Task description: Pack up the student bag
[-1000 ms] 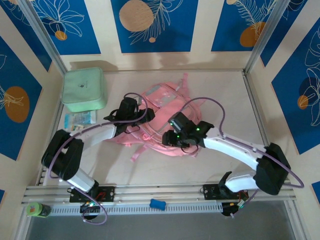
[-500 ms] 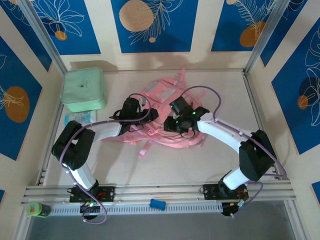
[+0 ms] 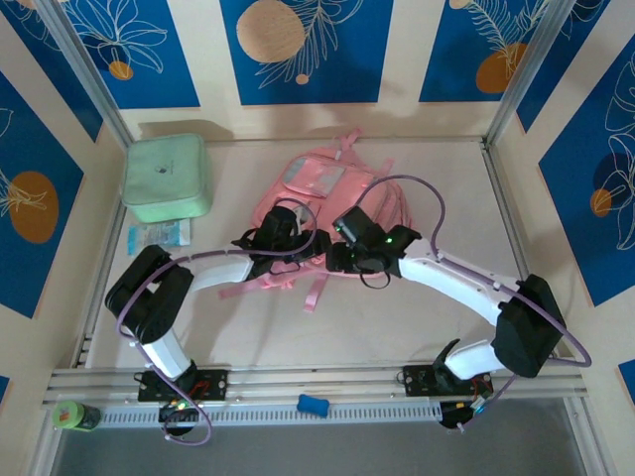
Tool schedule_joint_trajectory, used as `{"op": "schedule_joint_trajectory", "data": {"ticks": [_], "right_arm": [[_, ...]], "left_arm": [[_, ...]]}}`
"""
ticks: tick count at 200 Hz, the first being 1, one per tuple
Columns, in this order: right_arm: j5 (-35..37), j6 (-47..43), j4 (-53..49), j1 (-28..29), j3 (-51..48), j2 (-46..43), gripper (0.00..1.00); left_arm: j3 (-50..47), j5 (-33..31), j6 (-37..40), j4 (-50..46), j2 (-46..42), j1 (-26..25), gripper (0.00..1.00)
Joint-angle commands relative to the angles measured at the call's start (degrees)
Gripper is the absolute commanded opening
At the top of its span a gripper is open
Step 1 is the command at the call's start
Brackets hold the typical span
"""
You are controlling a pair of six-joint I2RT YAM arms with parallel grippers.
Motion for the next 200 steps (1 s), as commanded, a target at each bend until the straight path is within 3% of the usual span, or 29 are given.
{"op": "schedule_joint_trajectory", "data": {"ticks": [1, 29, 54, 129, 200], "right_arm": [[5.51, 7.72, 0.9, 1.43, 0.19, 2.31, 0.53], [5.8, 10.01, 1.86, 2.05, 4.14, 7.35, 0.52], [12.9, 13.48, -1.76, 3.68, 8.12, 11.22, 0.45], [19.04, 17.66, -6.04, 4.41, 16.29, 21.92, 0.44], [19.89, 18.45, -6.79, 3.82, 15.07, 23.11, 0.22]], "left_arm": [[-0.69, -4.14, -0.54, -0.85, -4.05, 0.81, 0.45], [-0.08, -7.79, 1.11, -6.85, -7.23, 2.44, 0.48], [-1.01, -10.34, 1.44, -8.13, -9.13, 3.39, 0.49], [-1.7, -10.5, 2.62, -9.41, -10.12, 4.13, 0.52], [0.03, -9.75, 2.64, -9.39, -7.36, 4.27, 0.53]]}}
